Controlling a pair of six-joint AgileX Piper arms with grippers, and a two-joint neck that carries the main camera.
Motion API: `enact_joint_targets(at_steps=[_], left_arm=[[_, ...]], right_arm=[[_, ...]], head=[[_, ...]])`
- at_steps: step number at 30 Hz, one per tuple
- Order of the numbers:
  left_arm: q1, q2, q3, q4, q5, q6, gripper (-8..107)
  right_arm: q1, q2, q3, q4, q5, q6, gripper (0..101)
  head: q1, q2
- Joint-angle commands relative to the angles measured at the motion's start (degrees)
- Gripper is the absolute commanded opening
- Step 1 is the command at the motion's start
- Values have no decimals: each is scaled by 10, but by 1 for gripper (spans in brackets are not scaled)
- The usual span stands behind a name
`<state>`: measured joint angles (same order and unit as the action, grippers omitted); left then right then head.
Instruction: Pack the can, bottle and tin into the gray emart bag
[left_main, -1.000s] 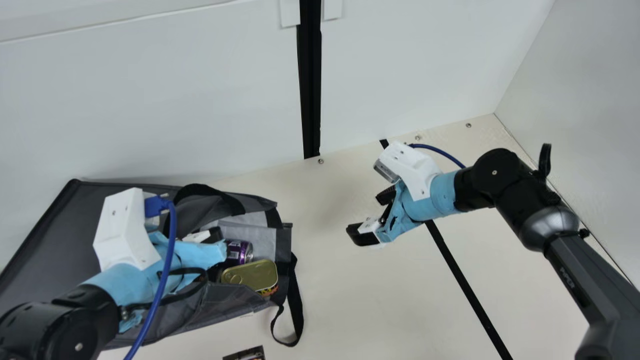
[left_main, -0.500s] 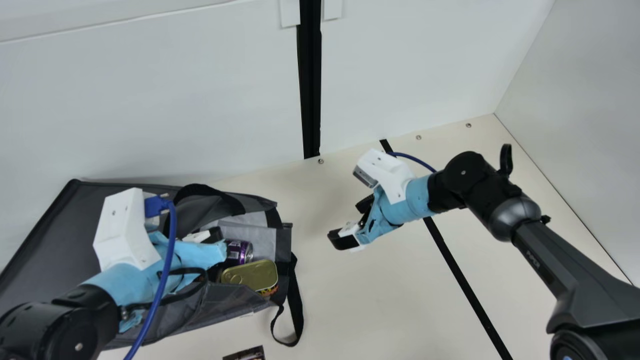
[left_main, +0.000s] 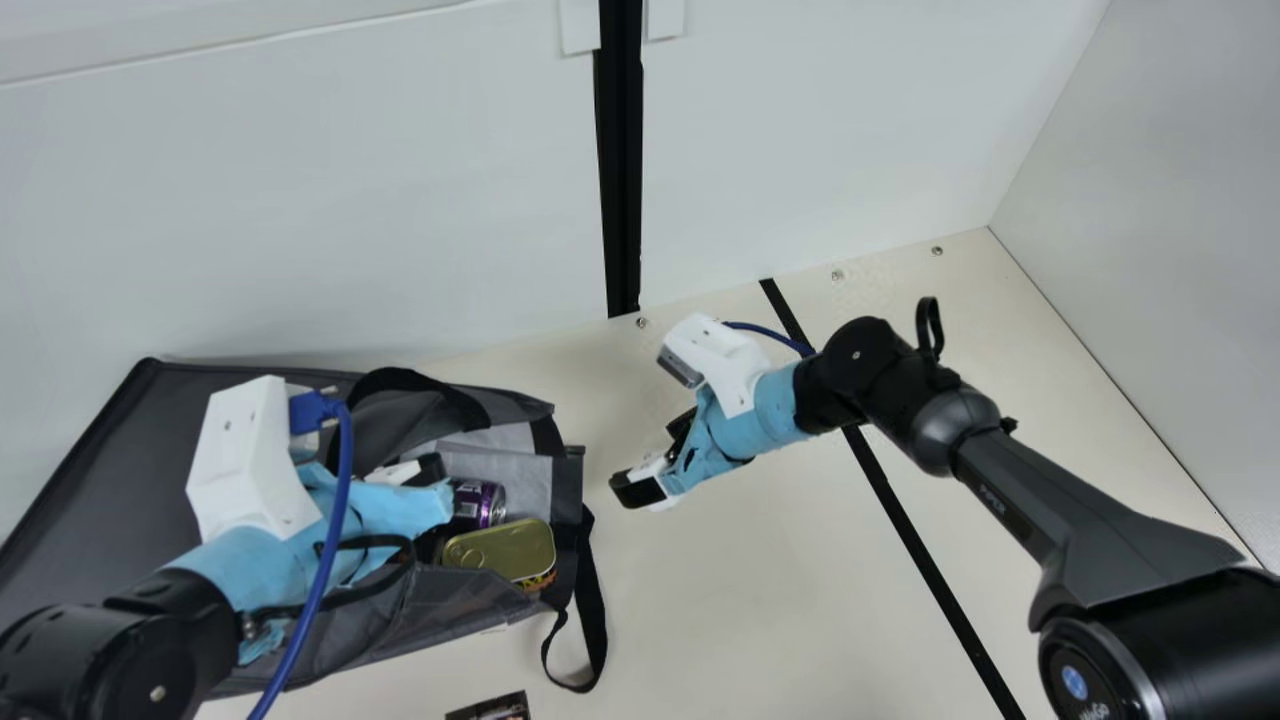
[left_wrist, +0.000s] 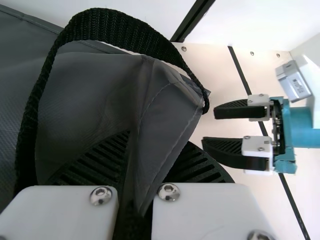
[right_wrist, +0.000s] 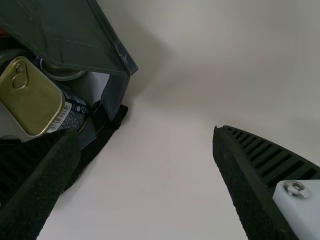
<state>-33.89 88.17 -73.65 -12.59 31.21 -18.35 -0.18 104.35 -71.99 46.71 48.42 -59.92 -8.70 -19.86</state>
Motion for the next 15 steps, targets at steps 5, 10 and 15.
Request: enact_joint_targets(at_steps=[5, 10, 15], left_arm=[[0, 0, 0, 0, 0, 0, 10], [0, 0, 0, 0, 0, 0, 10], [0, 0, 0, 0, 0, 0, 10]], right_arm=[[17, 20, -7, 13, -10, 1, 91], [29, 37, -15, 25, -16, -1, 91], [43, 55, -24, 37, -22, -2, 91]], head=[[-13, -1], [-13, -1], [-13, -1]])
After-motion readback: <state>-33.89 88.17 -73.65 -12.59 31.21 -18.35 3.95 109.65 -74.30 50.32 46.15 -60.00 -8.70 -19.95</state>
